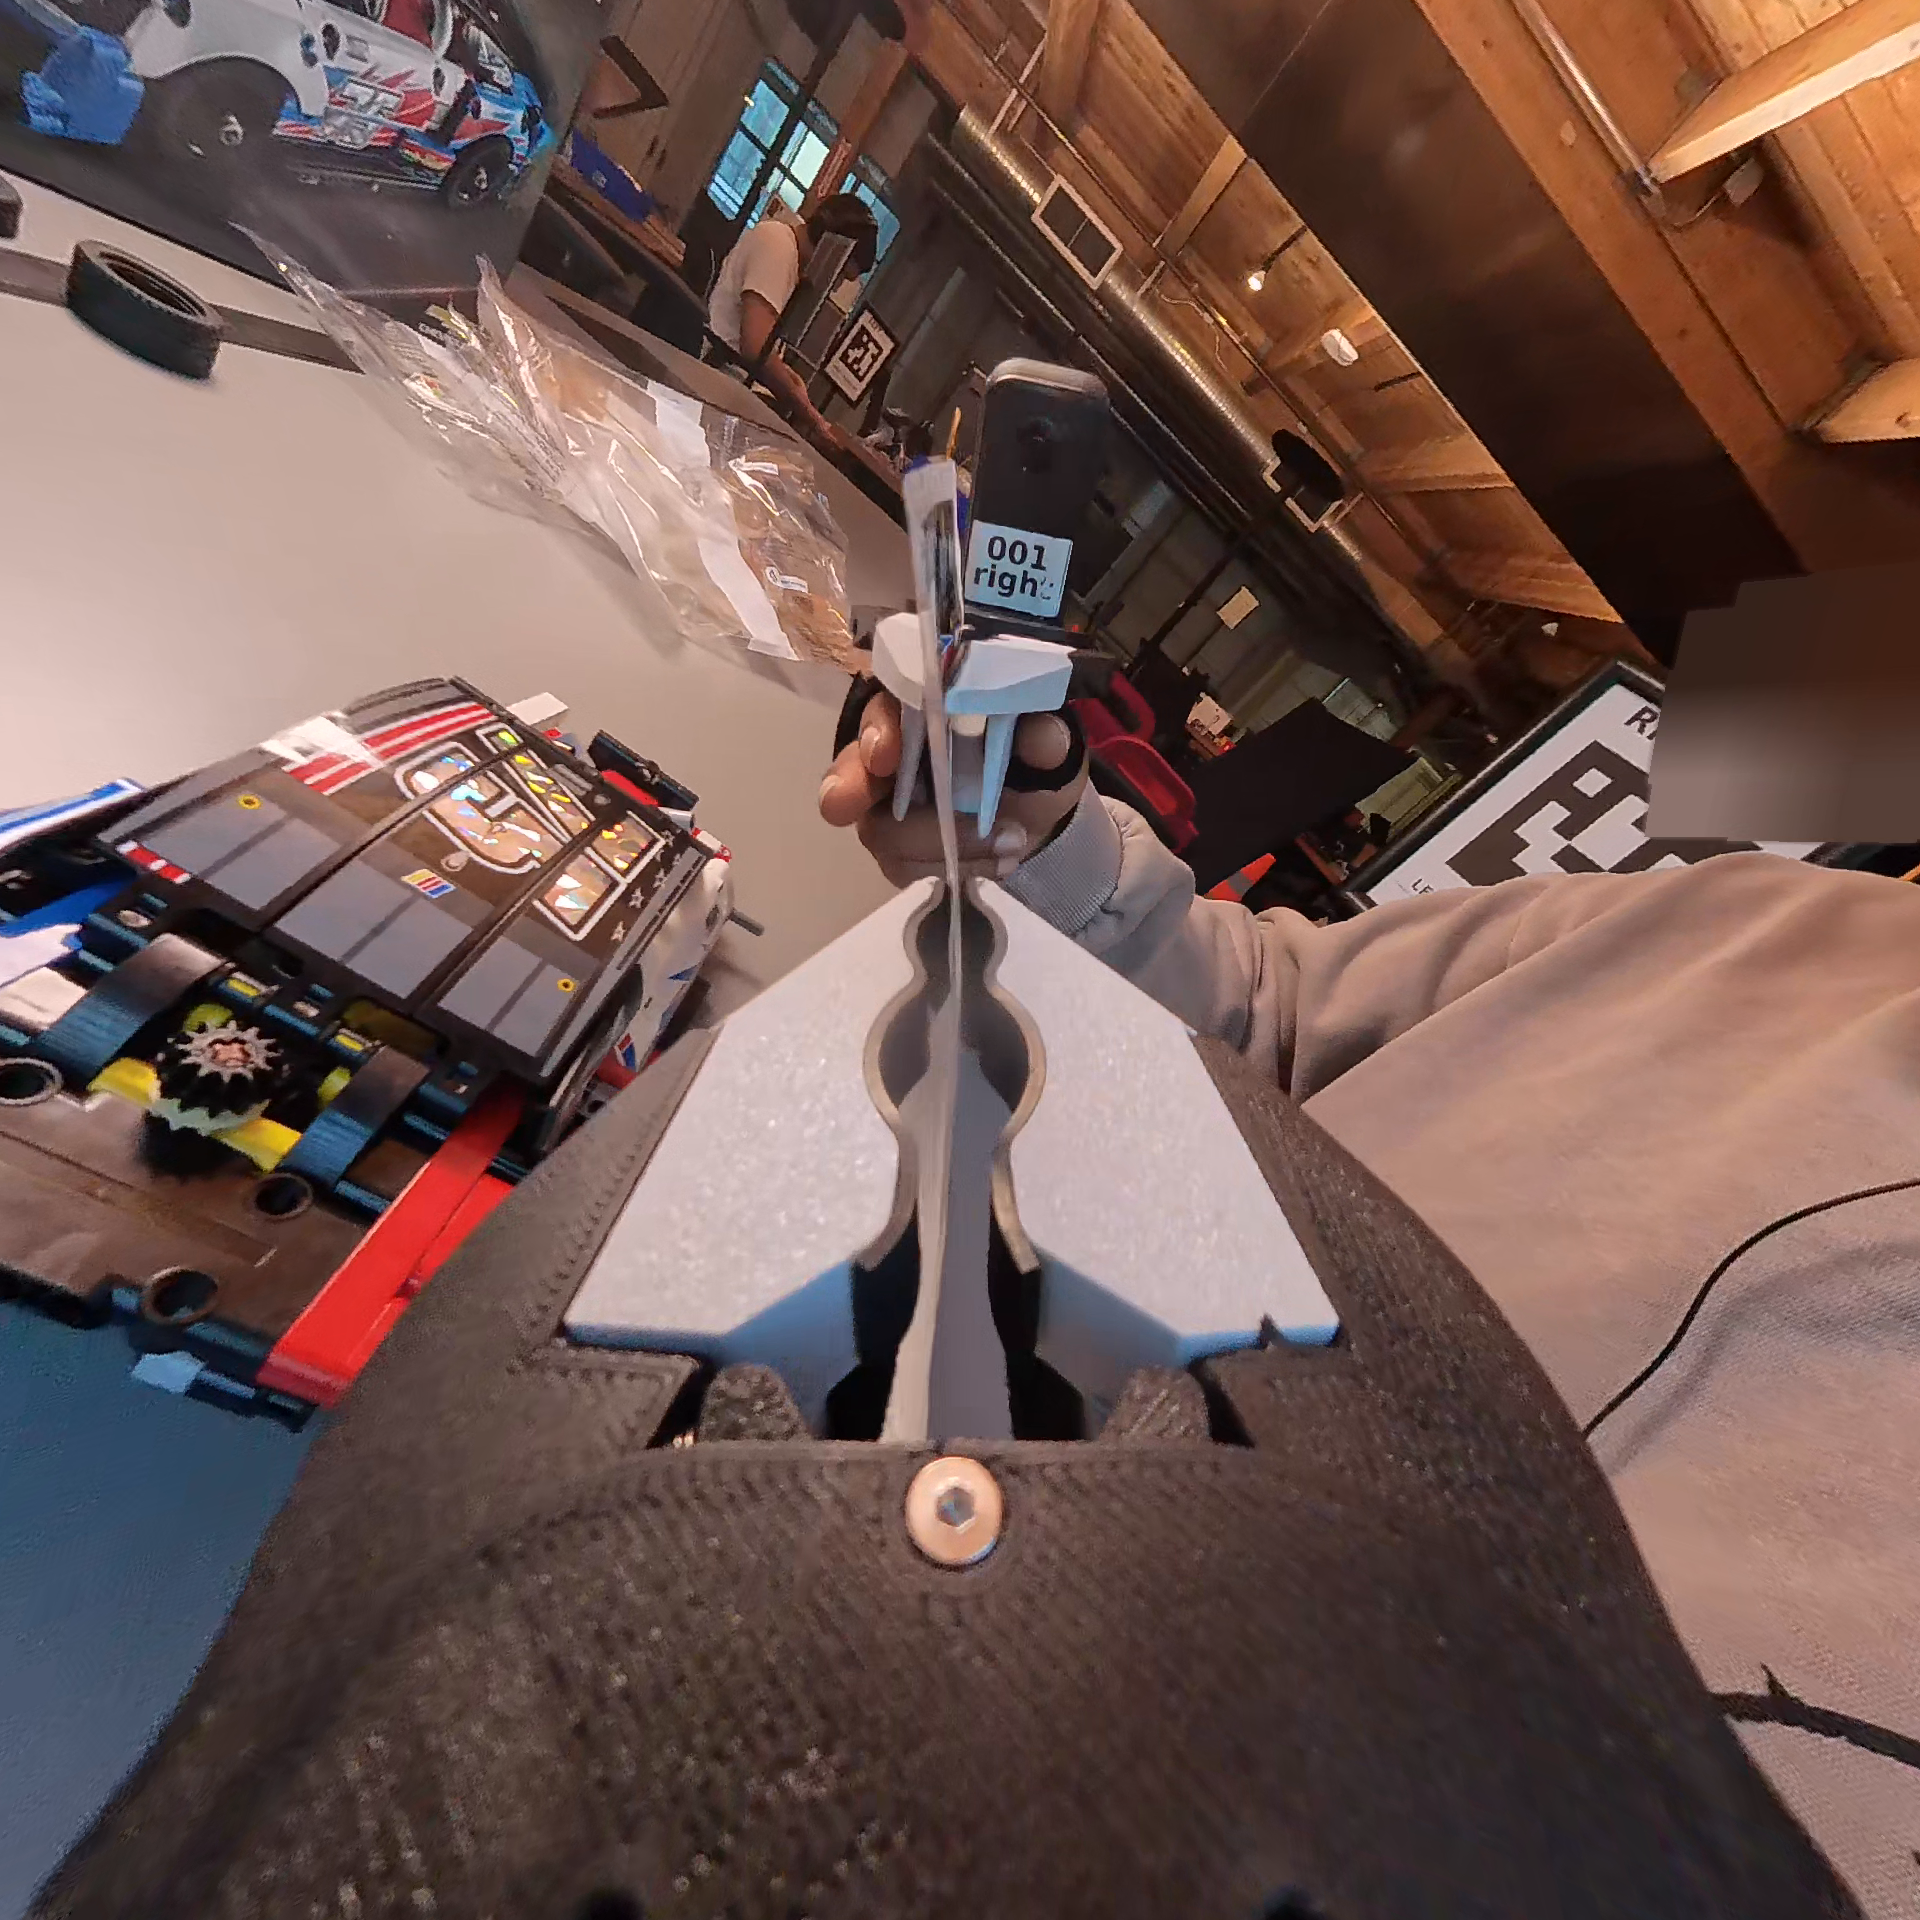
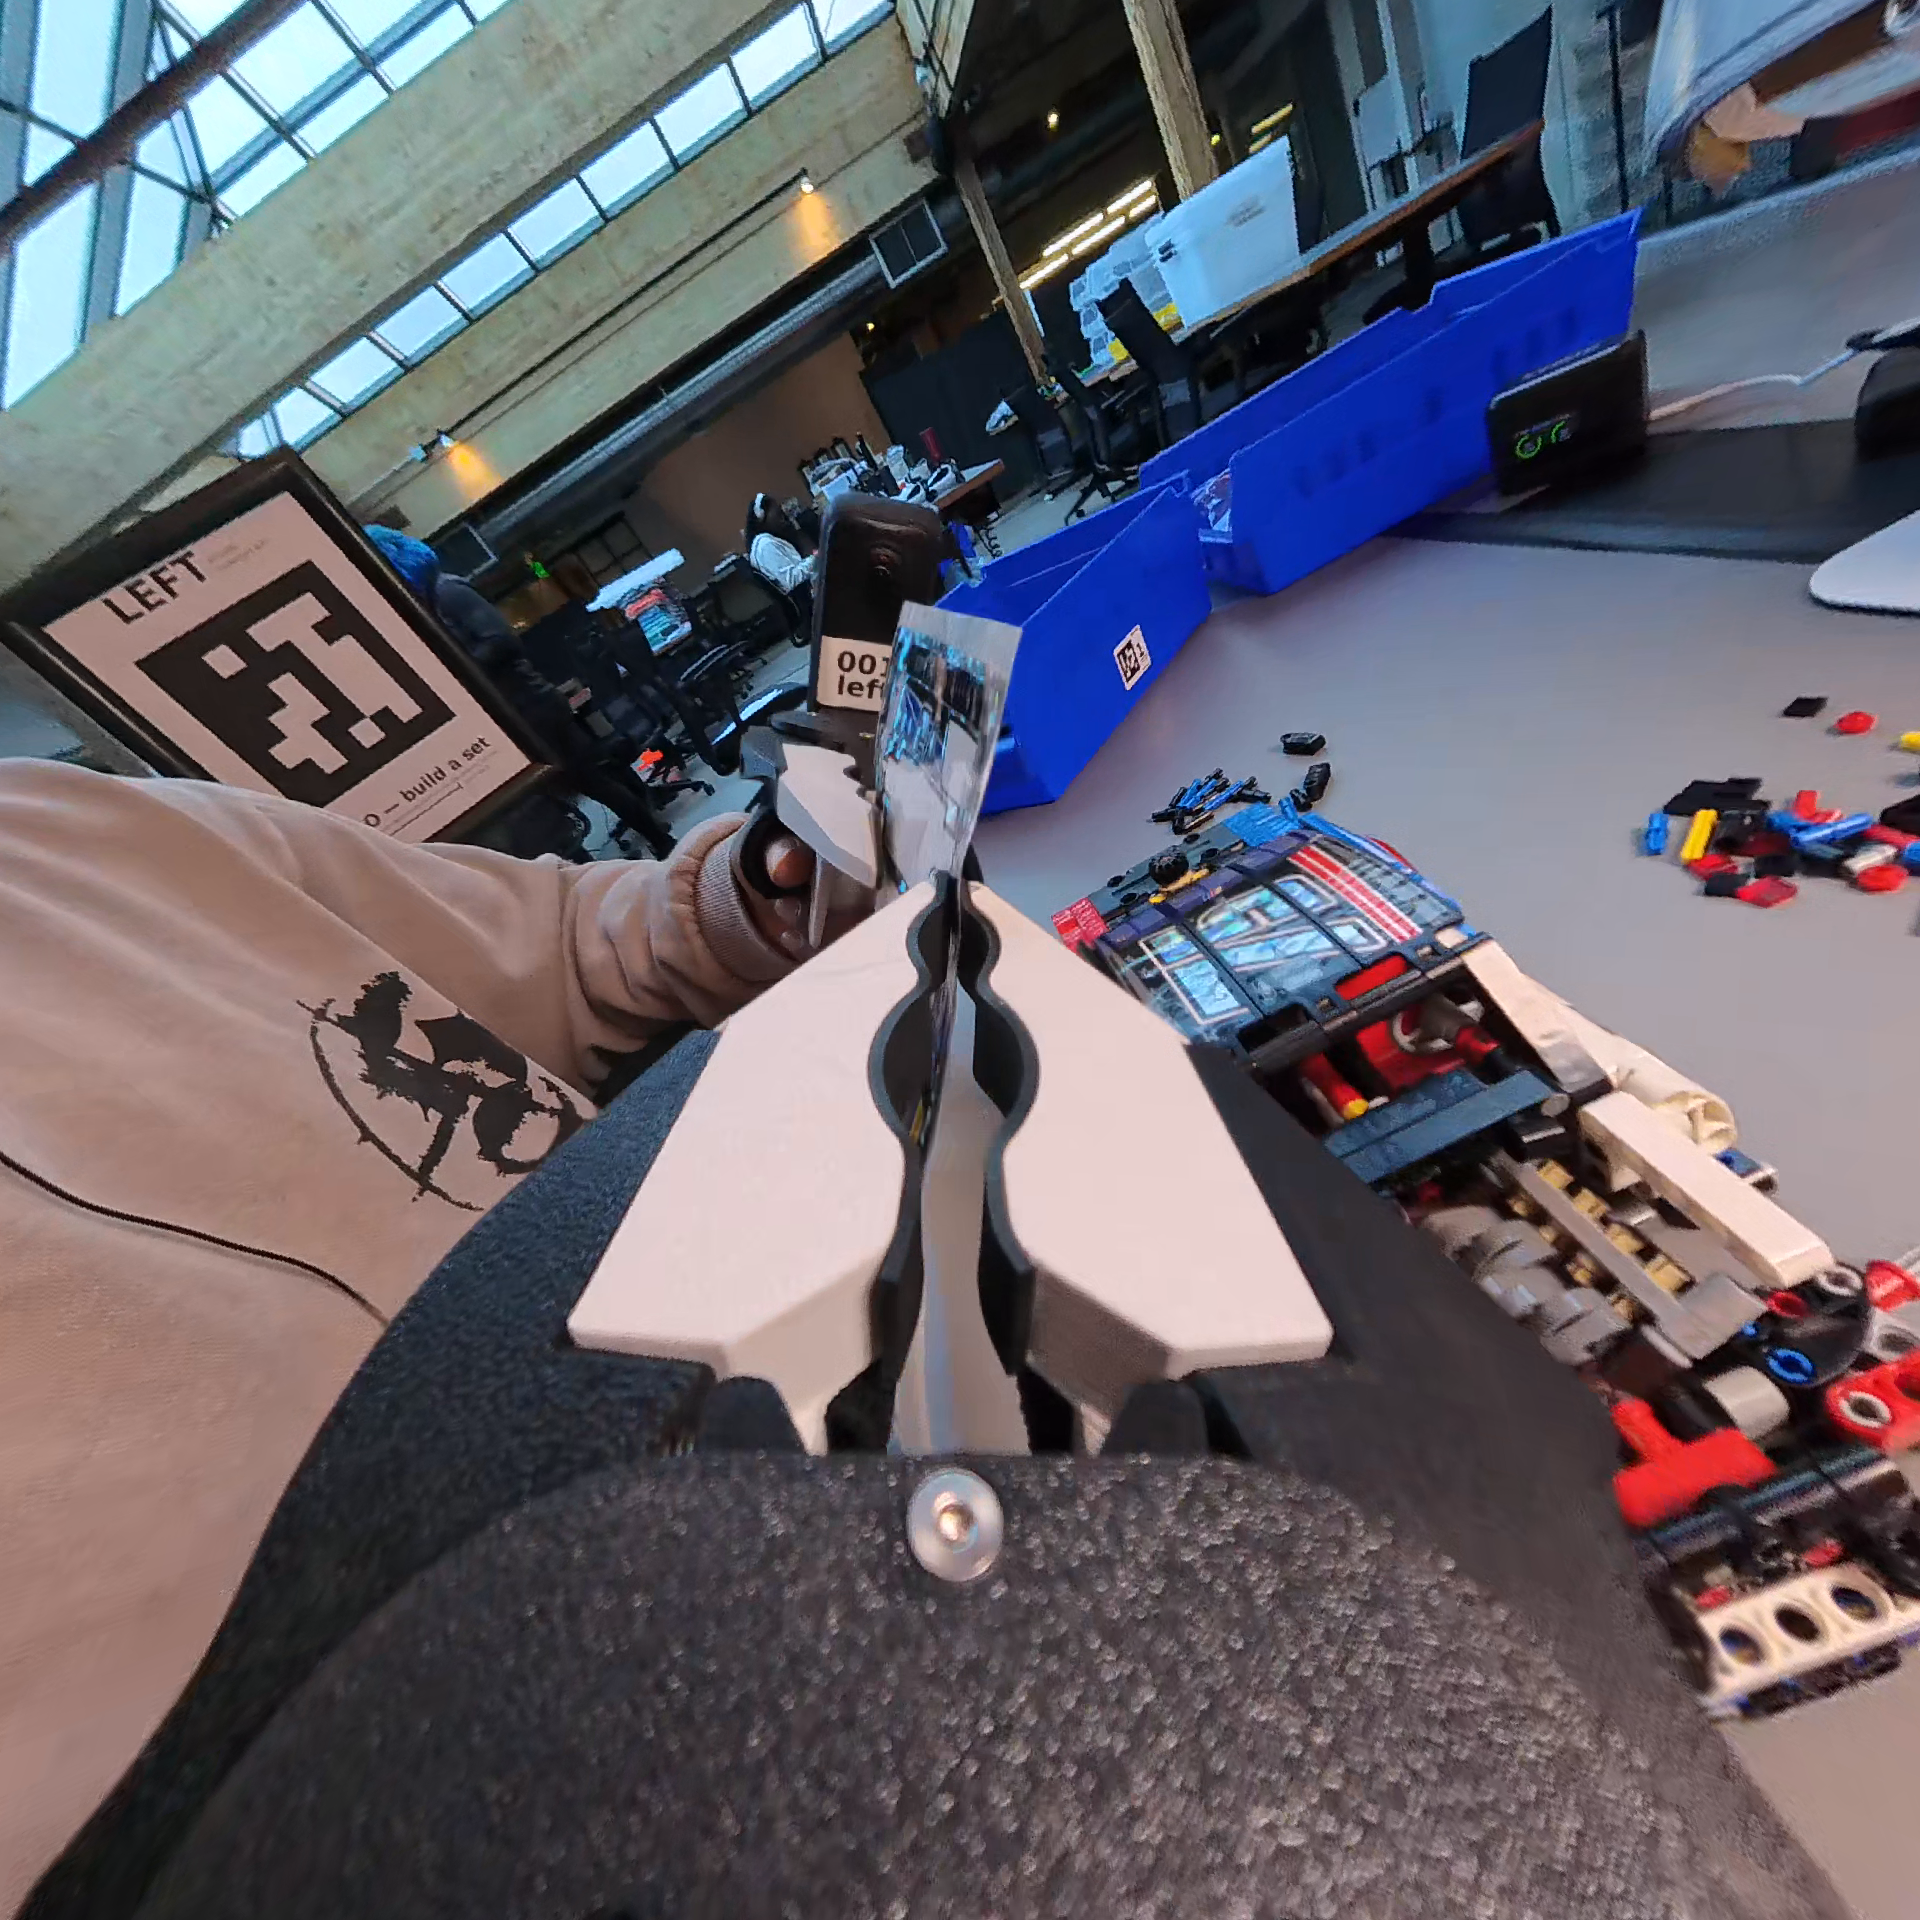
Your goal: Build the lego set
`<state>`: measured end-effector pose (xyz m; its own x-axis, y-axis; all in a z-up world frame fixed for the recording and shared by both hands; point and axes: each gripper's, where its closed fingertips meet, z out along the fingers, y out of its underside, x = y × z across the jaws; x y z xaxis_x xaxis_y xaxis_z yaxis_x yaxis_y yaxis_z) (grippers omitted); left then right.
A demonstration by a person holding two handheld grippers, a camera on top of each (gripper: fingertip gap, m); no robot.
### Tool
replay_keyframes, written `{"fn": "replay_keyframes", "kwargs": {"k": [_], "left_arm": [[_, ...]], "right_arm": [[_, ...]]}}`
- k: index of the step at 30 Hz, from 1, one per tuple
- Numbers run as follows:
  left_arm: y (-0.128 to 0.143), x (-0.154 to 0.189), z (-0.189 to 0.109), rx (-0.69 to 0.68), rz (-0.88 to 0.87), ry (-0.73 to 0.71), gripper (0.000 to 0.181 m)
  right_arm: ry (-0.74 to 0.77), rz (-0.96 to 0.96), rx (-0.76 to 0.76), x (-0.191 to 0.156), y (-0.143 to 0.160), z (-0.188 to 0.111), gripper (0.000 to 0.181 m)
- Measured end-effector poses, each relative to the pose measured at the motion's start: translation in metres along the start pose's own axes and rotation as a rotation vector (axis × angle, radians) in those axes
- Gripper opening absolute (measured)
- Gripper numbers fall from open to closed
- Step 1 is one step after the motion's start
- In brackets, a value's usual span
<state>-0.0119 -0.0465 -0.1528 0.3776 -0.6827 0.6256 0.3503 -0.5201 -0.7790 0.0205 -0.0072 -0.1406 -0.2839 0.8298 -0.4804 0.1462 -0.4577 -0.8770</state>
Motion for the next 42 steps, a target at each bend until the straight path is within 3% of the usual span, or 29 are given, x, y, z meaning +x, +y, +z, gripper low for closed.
{"fn": "replay_keyframes", "kwargs": {"k": [9,17,19,23,26,28,30,37,42], "left_arm": [[-0.024,0.001,-0.023,0.073,0.145,-0.043,0.000],[-0.022,0.020,-0.020,0.070,0.113,0.077,0.000],[-0.021,0.022,-0.017,0.075,0.106,0.086,0.000],[-0.027,0.020,-0.017,0.114,0.091,0.069,0.000],[-0.033,0.015,-0.018,0.154,0.079,0.044,0.000],[-0.036,0.011,-0.018,0.175,0.081,0.016,0.000],[-0.036,0.009,-0.015,0.181,0.100,-0.016,0.000],[-0.011,0.026,0.011,0.082,0.210,0.010,0.000],[0.007,0.036,0.021,0.006,0.274,0.042,0.000]], "right_arm": [[-0.014,0.180,-0.045,0.011,0.010,-0.005,0.000],[0.047,0.188,-0.066,0.020,0.014,-0.005,0.000],[0.136,0.096,-0.064,0.027,0.010,-0.005,0.002],[0.453,-0.276,0.004,0.036,-0.029,-0.023,0.030],[0.621,-0.645,0.085,0.008,-0.066,-0.036,0.035],[0.568,-0.762,0.086,-0.021,-0.069,-0.026,0.028],[0.429,-0.751,0.000,-0.043,-0.048,-0.004,0.028],[0.293,-0.678,-0.286,-0.034,0.023,0.038,0.055],[0.208,-0.675,-0.319,-0.041,0.038,0.041,0.042]]}}
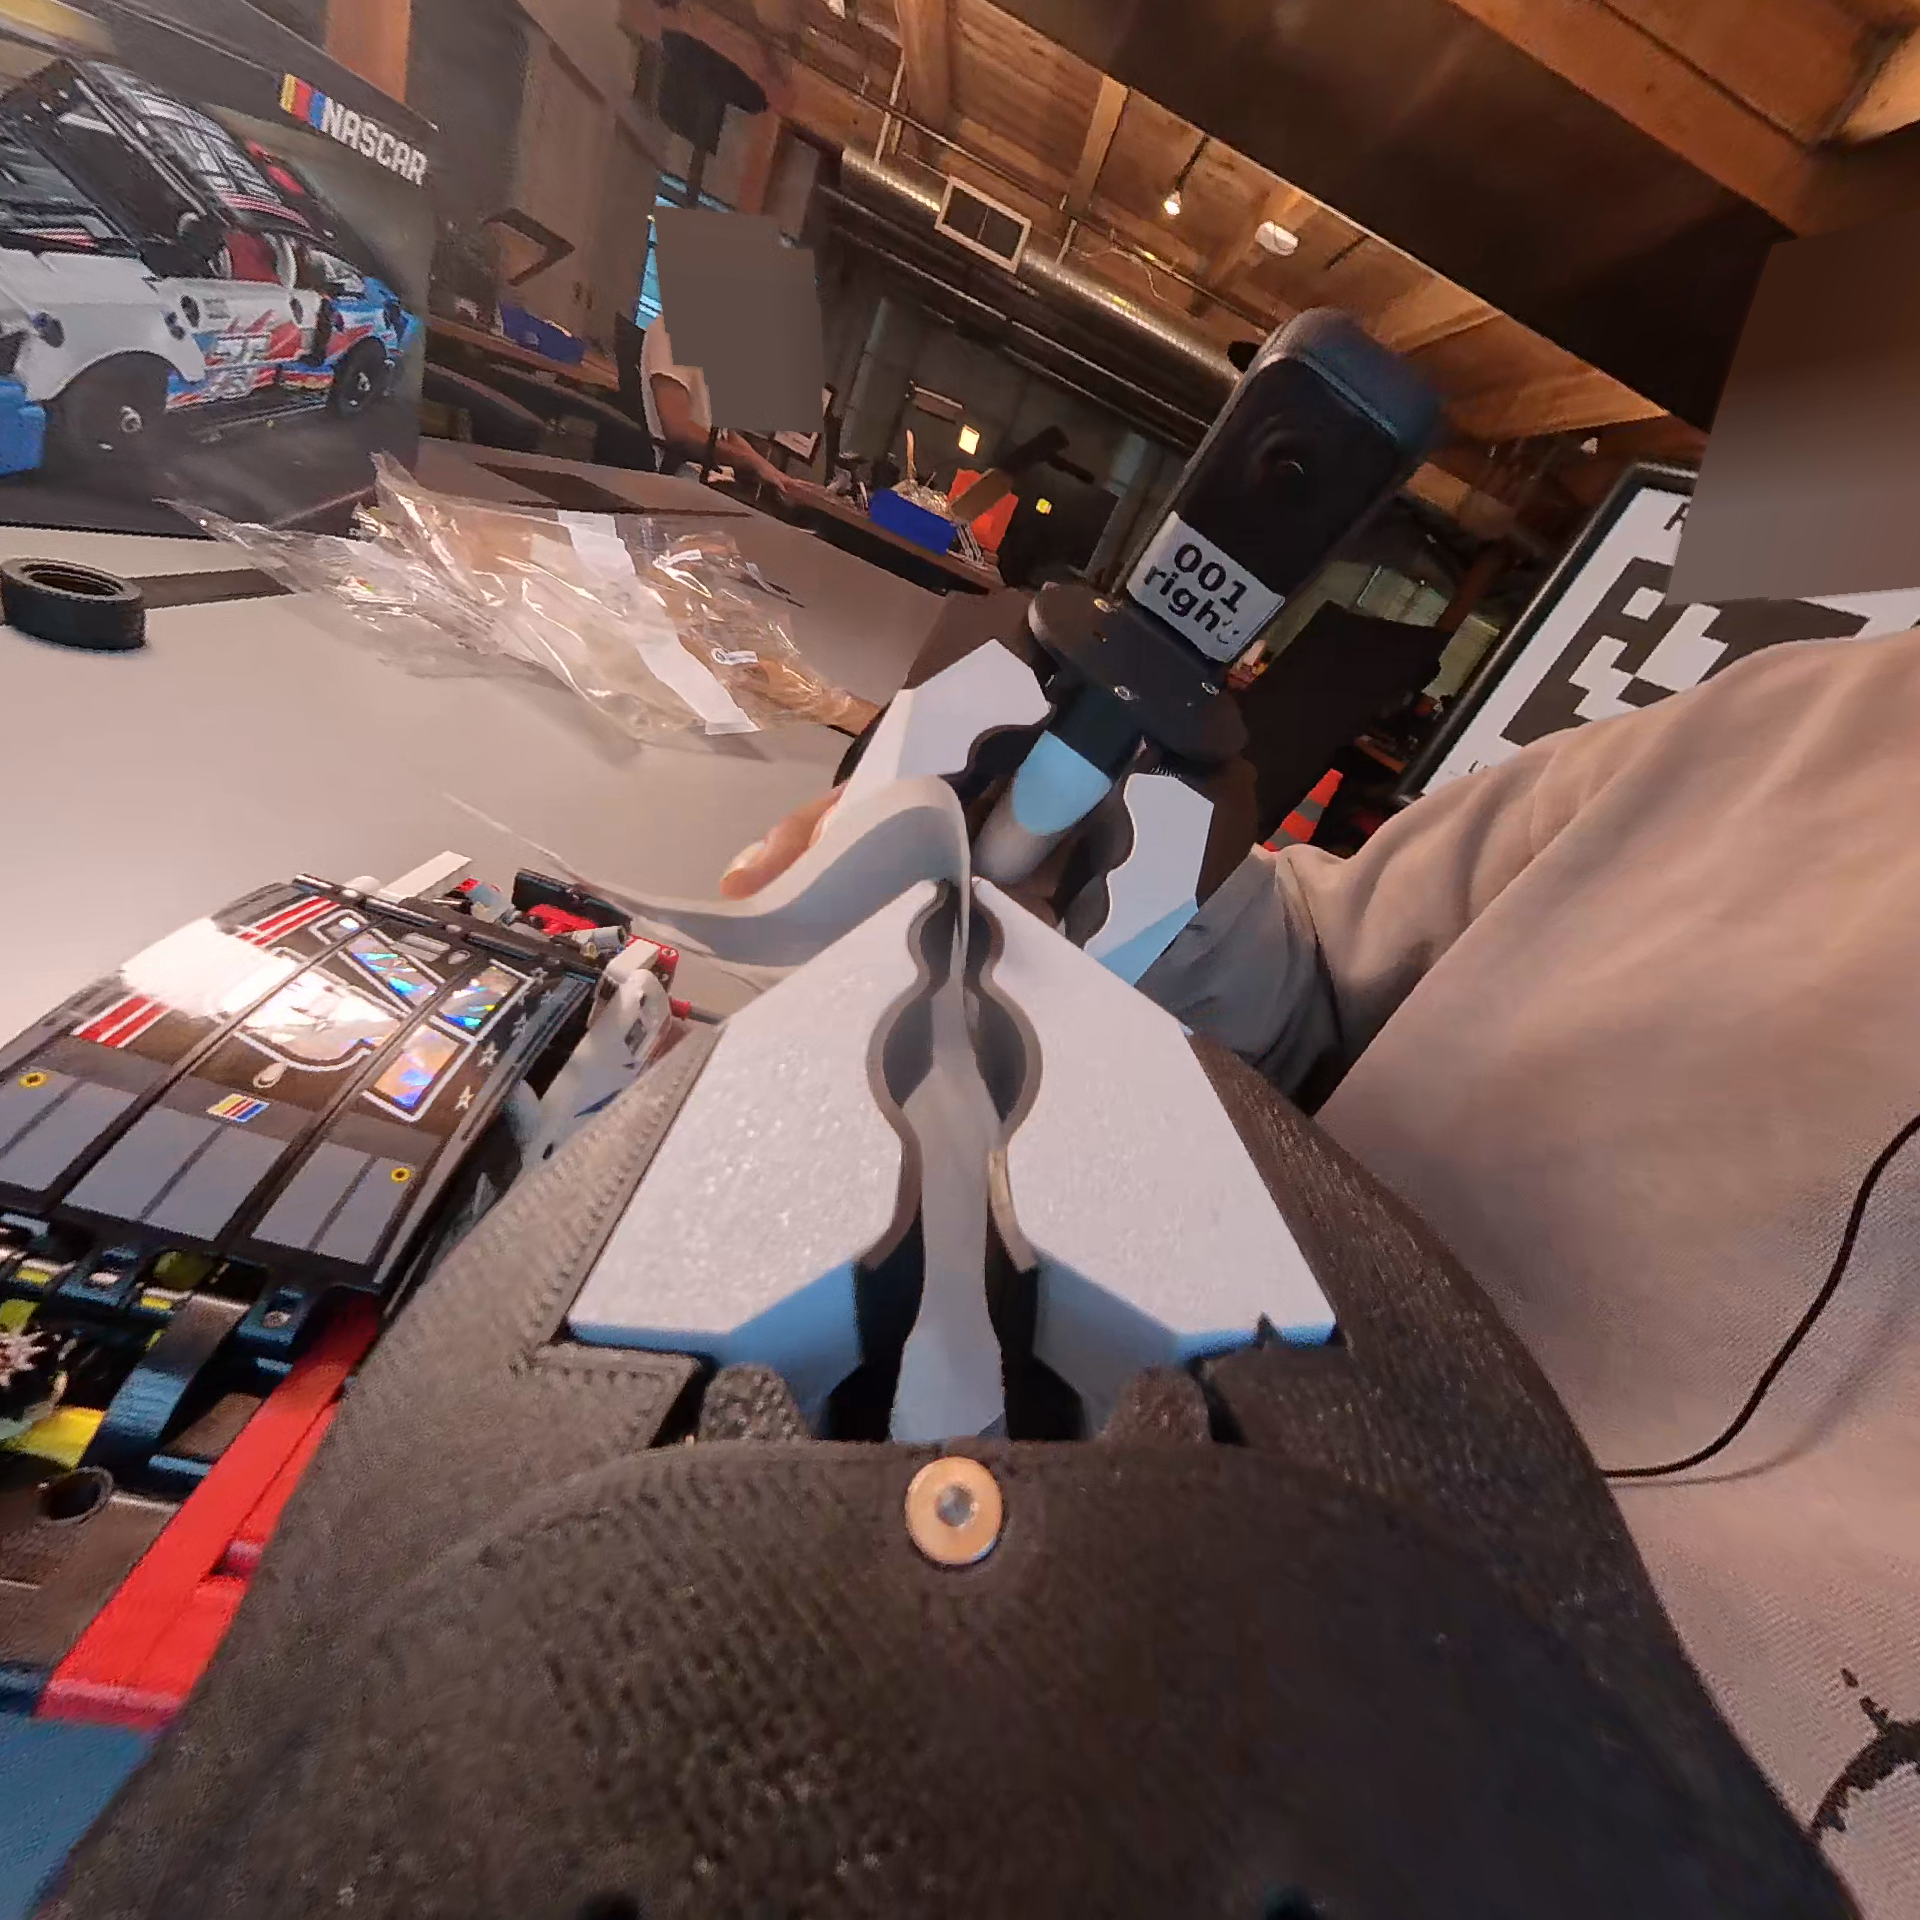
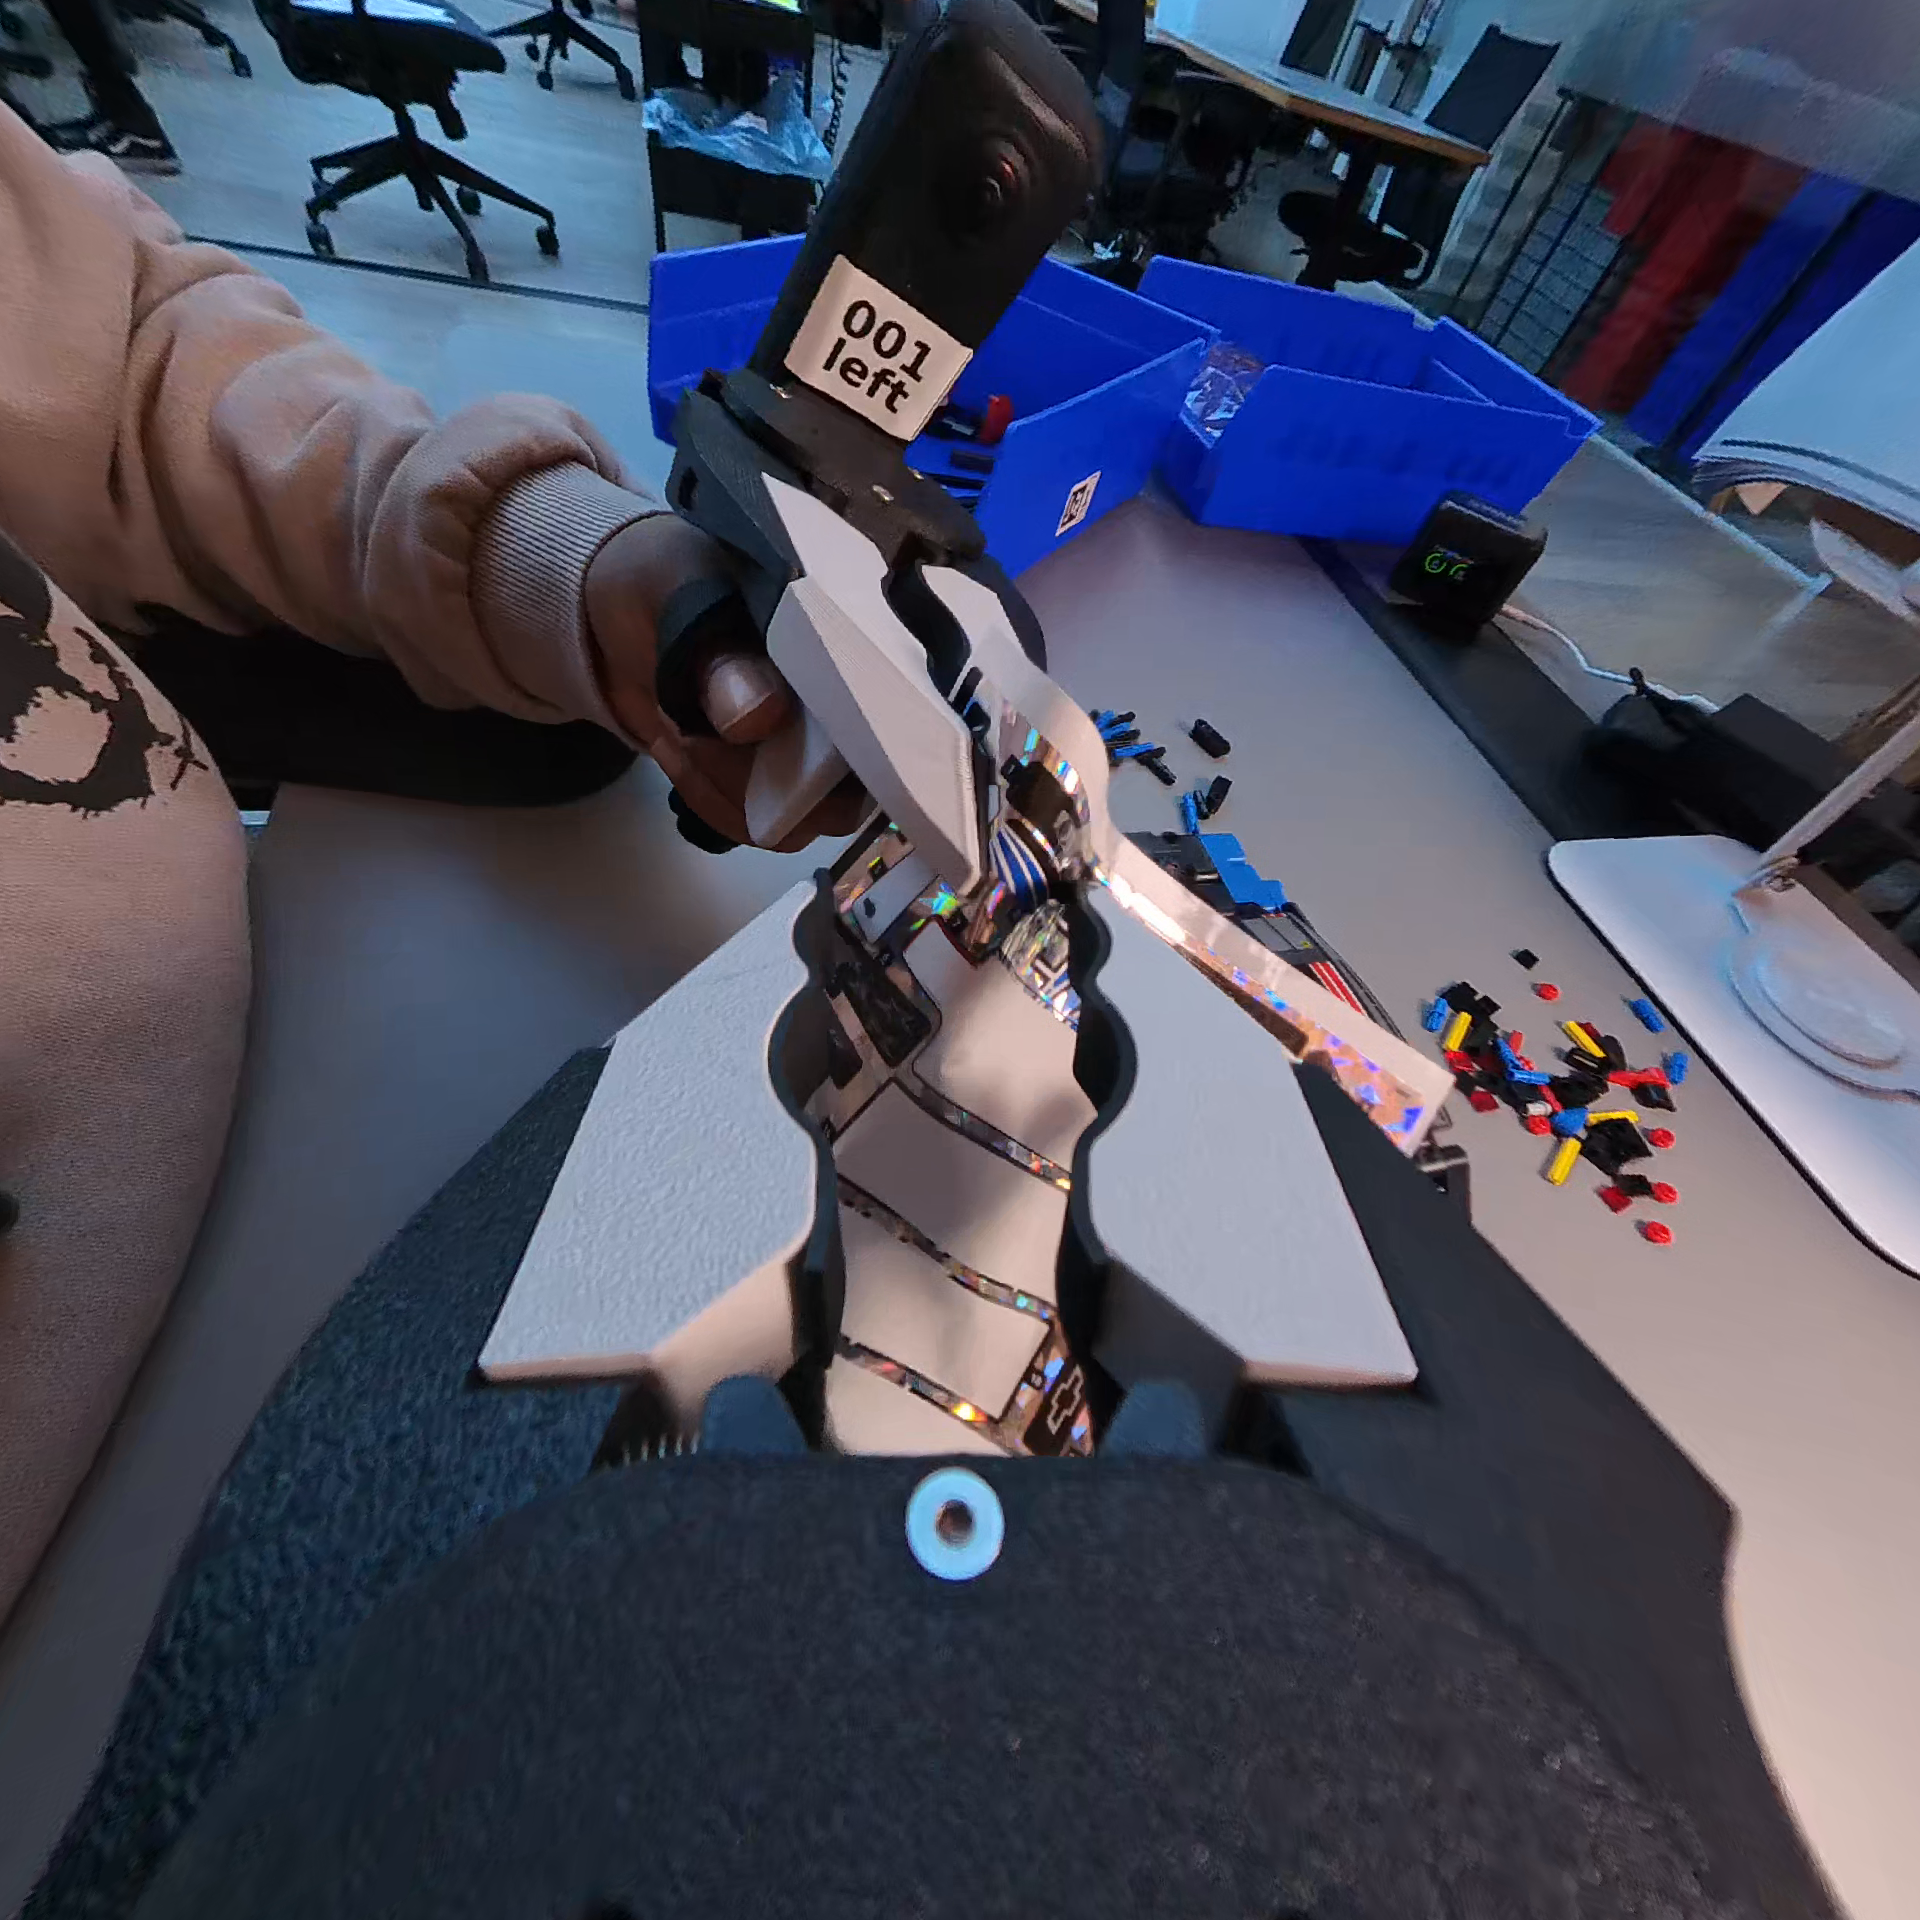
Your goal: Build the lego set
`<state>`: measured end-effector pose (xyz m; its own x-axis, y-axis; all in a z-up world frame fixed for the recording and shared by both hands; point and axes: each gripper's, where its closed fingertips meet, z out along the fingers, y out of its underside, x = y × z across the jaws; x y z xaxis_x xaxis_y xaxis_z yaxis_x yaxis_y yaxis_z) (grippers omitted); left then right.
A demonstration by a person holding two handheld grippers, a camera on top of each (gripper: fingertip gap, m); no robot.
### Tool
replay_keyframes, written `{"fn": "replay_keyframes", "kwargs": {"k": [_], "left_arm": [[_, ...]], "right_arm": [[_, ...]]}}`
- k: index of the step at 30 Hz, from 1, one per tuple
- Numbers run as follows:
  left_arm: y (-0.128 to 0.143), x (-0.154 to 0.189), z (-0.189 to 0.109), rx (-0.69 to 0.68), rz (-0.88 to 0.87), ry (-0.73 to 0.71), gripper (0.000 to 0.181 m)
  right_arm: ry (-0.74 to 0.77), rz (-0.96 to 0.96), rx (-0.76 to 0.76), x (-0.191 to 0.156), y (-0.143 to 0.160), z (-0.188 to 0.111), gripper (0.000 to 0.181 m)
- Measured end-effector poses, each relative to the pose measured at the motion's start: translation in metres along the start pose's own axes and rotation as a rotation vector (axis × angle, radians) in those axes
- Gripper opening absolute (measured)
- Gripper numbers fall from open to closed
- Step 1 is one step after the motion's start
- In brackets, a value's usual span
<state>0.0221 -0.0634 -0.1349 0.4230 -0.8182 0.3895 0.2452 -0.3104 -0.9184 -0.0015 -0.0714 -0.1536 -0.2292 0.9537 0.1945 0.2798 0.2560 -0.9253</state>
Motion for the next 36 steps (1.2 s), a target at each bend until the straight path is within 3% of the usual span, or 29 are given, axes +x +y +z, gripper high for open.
{"fn": "replay_keyframes", "kwargs": {"k": [5,16,22,26,31,36], "left_arm": [[0.005,0.000,0.000,-0.031,0.040,-0.013,0.002],[-0.002,-0.008,-0.010,-0.013,0.079,-0.062,0.001],[-0.003,-0.013,-0.012,0.013,0.014,-0.060,0.000],[-0.002,-0.017,-0.012,0.014,-0.002,-0.072,0.000],[0.002,-0.015,-0.009,-0.001,0.020,-0.073,0.000],[0.000,-0.012,-0.009,0.004,0.069,-0.079,0.000]], "right_arm": [[-0.013,0.009,0.033,0.001,0.000,-0.001,0.018],[-0.043,0.079,0.078,0.006,0.001,-0.005,0.007],[0.036,0.083,0.096,0.019,0.000,-0.007,0.020],[0.114,0.038,0.144,0.029,-0.010,-0.014,0.016],[0.142,-0.090,0.061,0.021,-0.002,-0.007,0.016],[0.144,-0.036,0.060,0.026,-0.003,-0.011,0.024]]}}
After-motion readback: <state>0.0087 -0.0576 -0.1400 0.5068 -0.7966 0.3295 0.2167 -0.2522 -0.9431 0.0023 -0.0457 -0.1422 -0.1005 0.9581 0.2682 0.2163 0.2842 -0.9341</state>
